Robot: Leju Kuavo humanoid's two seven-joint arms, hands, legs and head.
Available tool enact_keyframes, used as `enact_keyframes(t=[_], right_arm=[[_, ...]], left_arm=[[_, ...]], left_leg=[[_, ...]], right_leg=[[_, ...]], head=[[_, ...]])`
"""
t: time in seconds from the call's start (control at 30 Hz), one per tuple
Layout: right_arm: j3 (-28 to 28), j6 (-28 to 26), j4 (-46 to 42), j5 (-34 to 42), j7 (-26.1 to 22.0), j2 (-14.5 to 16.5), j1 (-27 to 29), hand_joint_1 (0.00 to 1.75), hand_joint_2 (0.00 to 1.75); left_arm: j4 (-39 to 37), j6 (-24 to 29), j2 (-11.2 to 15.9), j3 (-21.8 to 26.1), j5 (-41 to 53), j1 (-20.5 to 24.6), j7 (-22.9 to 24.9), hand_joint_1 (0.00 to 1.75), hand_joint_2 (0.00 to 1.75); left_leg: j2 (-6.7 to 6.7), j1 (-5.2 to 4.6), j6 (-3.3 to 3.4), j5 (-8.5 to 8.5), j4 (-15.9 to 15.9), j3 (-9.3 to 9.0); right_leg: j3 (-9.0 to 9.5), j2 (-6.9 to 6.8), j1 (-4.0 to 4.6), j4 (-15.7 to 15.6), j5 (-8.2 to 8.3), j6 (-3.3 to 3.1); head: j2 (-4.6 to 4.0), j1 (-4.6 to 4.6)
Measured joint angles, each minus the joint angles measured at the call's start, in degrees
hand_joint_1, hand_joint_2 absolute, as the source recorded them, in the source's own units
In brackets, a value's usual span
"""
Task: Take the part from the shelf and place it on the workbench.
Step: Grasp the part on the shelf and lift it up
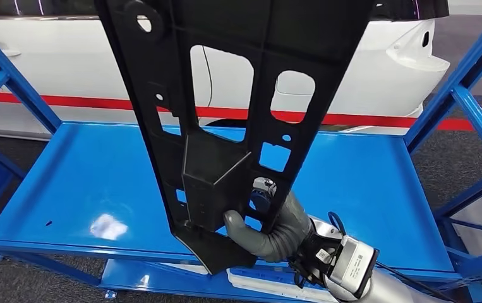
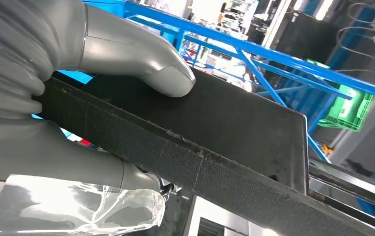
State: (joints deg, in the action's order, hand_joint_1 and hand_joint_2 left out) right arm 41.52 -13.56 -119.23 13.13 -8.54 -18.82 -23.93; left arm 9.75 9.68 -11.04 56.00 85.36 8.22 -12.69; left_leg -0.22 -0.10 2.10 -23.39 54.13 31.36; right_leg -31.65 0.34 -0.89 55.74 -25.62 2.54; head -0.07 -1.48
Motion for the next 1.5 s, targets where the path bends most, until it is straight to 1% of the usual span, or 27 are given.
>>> enact_keyframes(t=[0.13,0.2,0.27,0.3,0.33,0.37,0.43,0.5,0.6,0.67,0.77,0.8,0.83,0.87,0.93,1.0,1.03,1.1,1.17,1.2,1.27,1.3,1.33,1.37,1.4,1.43,1.5], right_arm=[[0.0,0.0,-0.8,0.5,0.1,0.0,0.8,1.75,1.75],[0.0,0.0,-1.1,0.7,0.4,0.0,0.8,1.75,1.75],[0.0,-0.1,-1.2,0.8,1.0,0.0,1.1,1.75,1.75],[0.0,-0.2,-1.2,0.8,1.4,0.0,1.3,1.75,1.75],[0.0,-0.3,-1.2,0.8,1.8,0.0,1.4,1.75,1.75],[0.0,-0.4,-1.2,0.9,2.2,0.0,1.4,1.75,1.75],[0.0,-0.5,-1.2,1.1,2.6,0.0,1.4,1.75,1.75],[0.0,-0.6,-1.3,1.2,2.7,0.0,1.4,1.75,1.75],[-0.1,-1.1,-1.3,1.0,2.8,0.0,1.4,1.75,1.75],[-0.1,-1.9,-1.5,0.6,3.1,0.0,1.5,1.75,1.75],[-0.2,-2.9,-1.6,0.1,3.6,-0.1,1.6,1.75,1.75],[-0.2,-3.0,-1.6,0.1,3.7,-0.2,1.8,1.75,1.75],[-0.2,-3.2,-1.6,0.1,3.7,-0.2,1.9,1.75,1.75],[-0.2,-3.4,-1.6,0.1,3.7,-0.2,2.0,1.75,1.75],[-0.3,-3.7,-1.7,0.1,3.7,-0.3,2.1,1.75,1.75],[-0.5,-3.9,-1.8,0.1,3.7,-0.4,2.0,1.75,1.75],[-0.5,-4.0,-2.0,0.2,3.7,-0.4,2.0,1.75,1.75],[-0.6,-4.2,-2.1,0.2,3.7,-0.5,2.1,1.75,1.75],[-0.6,-4.4,-2.2,0.3,3.7,-0.5,2.1,1.75,1.75],[-0.6,-4.4,-2.3,0.4,3.7,-0.5,2.0,1.75,1.75],[-0.6,-4.5,-2.4,0.5,3.7,-0.6,2.0,1.75,1.75],[-0.6,-4.5,-2.5,0.5,3.7,-0.6,2.0,1.75,1.75],[-0.6,-4.5,-2.5,0.6,3.7,-0.6,2.1,1.75,1.75],[-0.6,-4.6,-2.5,0.6,3.7,-0.6,2.1,1.75,1.75],[-0.6,-4.6,-2.5,0.6,3.7,-0.6,2.1,1.75,1.75],[-0.6,-4.6,-2.6,0.6,3.7,-0.6,2.1,1.75,1.75],[-0.6,-4.7,-2.6,0.6,3.7,-0.6,2.0,1.75,1.75]], left_arm=[[0.0,0.0,0.0,0.1,0.0,0.0,-0.5,0.0,1.75],[0.0,0.0,0.0,0.1,0.0,0.0,-0.5,0.0,1.75],[0.0,0.0,-0.1,0.1,0.0,0.0,-0.5,0.0,1.75],[0.0,0.0,-0.1,0.2,0.0,-0.1,-0.5,0.0,1.75],[0.0,0.0,-0.1,0.2,0.0,-0.1,-0.5,0.0,1.75],[0.0,0.0,-0.1,0.2,0.0,-0.2,-0.5,0.0,1.75],[0.0,0.0,-0.1,0.2,0.0,-0.1,-0.4,0.0,1.75],[0.0,0.1,-0.1,0.2,0.0,0.0,-0.4,0.0,1.75],[0.0,0.1,-0.1,0.3,0.0,0.0,-0.4,0.0,1.75],[0.0,0.1,-0.1,0.6,0.0,0.0,-0.3,0.0,1.75],[0.0,0.1,-0.2,1.0,0.0,0.1,-0.3,0.0,1.75],[0.0,0.1,-0.2,1.0,0.0,0.0,-0.2,0.0,1.75],[0.0,0.1,-0.2,1.1,0.0,-0.1,-0.2,0.0,1.75],[0.0,0.1,-0.3,1.1,0.0,-0.2,-0.1,0.0,1.75],[0.0,0.0,-0.3,1.2,0.0,-0.2,0.0,0.0,1.75],[0.0,-0.1,-0.3,1.3,-0.1,-0.2,0.1,0.0,1.75],[0.0,-0.1,-0.3,1.3,-0.1,-0.2,0.1,0.0,1.75],[0.0,-0.3,-0.3,1.5,-0.1,-0.3,0.2,0.0,1.75],[0.0,-0.3,-0.3,1.5,-0.1,-0.3,0.2,0.0,1.75],[0.0,-0.4,-0.3,1.6,-0.1,-0.3,0.2,0.0,1.75],[0.0,-0.5,-0.3,1.6,-0.1,-0.3,0.2,0.0,1.75],[0.0,-0.6,-0.3,1.6,-0.1,-0.4,0.3,0.0,1.75],[0.0,-0.7,-0.3,1.6,-0.1,-0.4,0.3,0.0,1.75],[0.0,-0.8,-0.3,1.7,-0.1,-0.5,0.3,0.0,1.75],[0.0,-0.8,-0.3,1.7,-0.1,-0.5,0.3,0.0,1.75],[0.0,-0.8,-0.3,1.8,-0.1,-0.4,0.3,0.0,1.75],[0.0,-0.8,-0.3,2.0,-0.1,-0.2,0.3,0.0,1.75]], left_leg=[[0.03,0.32,-1.12,-0.86,1.1,0.57],[0.06,0.5,-1.71,-4.06,6.8,3.11],[0.07,0.61,-2.12,-7.67,15.4,7.13],[0.07,0.62,-2.15,-8.23,17.8,8.33],[0.07,0.61,-2.06,-7.79,18.1,8.55],[0.06,0.58,-1.86,-6.22,15.7,7.42],[0.04,0.35,-1.15,-2.27,6.4,3.01],[0.05,-0.09,-0.58,-0.41,0.6,0.38],[0.08,-0.26,0.02,-0.16,-0.2,0.09],[0.22,0.0,0.58,0.25,-0.7,-0.29],[0.75,0.02,1.05,0.4,-0.9,-0.42],[0.99,0.0,1.08,0.36,-0.9,-0.42],[1.27,0.03,1.08,0.32,-0.9,-0.42],[1.57,0.08,1.03,0.26,-0.9,-0.48],[2.19,0.23,0.68,-0.02,-0.7,-0.7],[2.75,0.04,0.1,-0.47,-0.2,-0.79],[3.07,-0.11,-0.14,-0.63,0.0,-0.8],[3.87,-0.15,-0.52,-0.74,0.1,-0.83],[3.53,0.12,-1.06,-2.04,1.6,-0.28],[2.88,0.26,-1.37,-3.66,4.1,0.71],[1.56,0.43,-1.87,-7.93,12.2,4.09],[1.32,0.45,-1.95,-9.46,16.1,5.82],[1.16,0.42,-1.86,-10.03,18.4,6.84],[0.99,0.36,-1.61,-9.49,18.4,6.79],[0.64,0.25,-1.16,-7.83,15.6,5.45],[0.01,0.09,-0.54,-5.65,11.2,3.27],[-1.24,-0.37,0.85,-2.71,2.9,-0.75]], right_leg=[[0.0,0.14,0.19,-0.5,0.23,-1.37],[-0.02,0.08,0.03,-0.5,0.36,-1.78],[-0.12,0.05,0.11,-0.5,0.36,-1.92],[-0.13,0.06,0.17,-0.5,0.36,-1.93],[-0.1,0.1,0.23,-0.5,0.35,-1.93],[-0.03,0.15,0.27,-0.5,0.34,-1.93],[0.12,0.26,0.36,-0.5,0.3,-1.85],[0.09,0.29,0.47,-0.5,0.22,-1.54],[0.06,0.23,0.46,-0.6,0.12,-0.7],[-0.84,0.14,0.49,1.6,-1.49,-0.18],[-6.15,0.09,0.47,13.0,-7.15,0.13],[-7.84,0.08,0.44,16.3,-8.18,0.2],[-8.55,0.03,0.39,17.4,-8.01,0.26],[-8.08,-0.12,0.32,16.2,-6.73,0.32],[-4.02,-1.56,0.22,7.7,-2.45,0.45],[-0.76,-3.35,0.32,0.9,0.07,0.18],[-0.36,-3.66,0.4,-0.1,0.27,-0.1],[-0.66,-2.59,0.51,0.0,0.4,-0.87],[-0.87,-1.61,0.42,-0.1,0.73,-1.54],[-0.98,-1.14,0.31,-0.2,0.91,-1.82],[-1.29,-0.05,0.3,-0.2,1.18,-2.2],[-1.46,0.57,0.37,-0.2,1.29,-2.29],[-1.6,1.23,0.46,-0.2,1.42,-2.36],[-1.7,1.92,0.57,-0.2,1.55,-2.4],[-1.74,2.66,0.69,-0.2,1.68,-2.38],[-1.76,3.29,0.79,-0.2,1.82,-2.38],[-1.85,4.23,0.83,-0.2,2.14,-2.19]], head=[[0.0,0.05],[0.0,0.07],[0.0,0.08],[0.0,0.08],[0.0,0.08],[0.0,0.08],[0.0,0.08],[0.0,0.05],[0.0,0.03],[0.0,-0.03],[0.0,-0.13],[0.0,-0.14],[0.0,-0.14],[0.0,-0.14],[0.0,-0.14],[0.0,-0.13],[0.0,-0.11],[0.0,-0.08],[0.0,-0.09],[0.0,-0.08],[0.0,-0.05],[0.0,-0.06],[0.0,-0.07],[0.0,-0.07],[0.0,-0.07],[-0.01,-0.07],[-0.01,-0.1]])
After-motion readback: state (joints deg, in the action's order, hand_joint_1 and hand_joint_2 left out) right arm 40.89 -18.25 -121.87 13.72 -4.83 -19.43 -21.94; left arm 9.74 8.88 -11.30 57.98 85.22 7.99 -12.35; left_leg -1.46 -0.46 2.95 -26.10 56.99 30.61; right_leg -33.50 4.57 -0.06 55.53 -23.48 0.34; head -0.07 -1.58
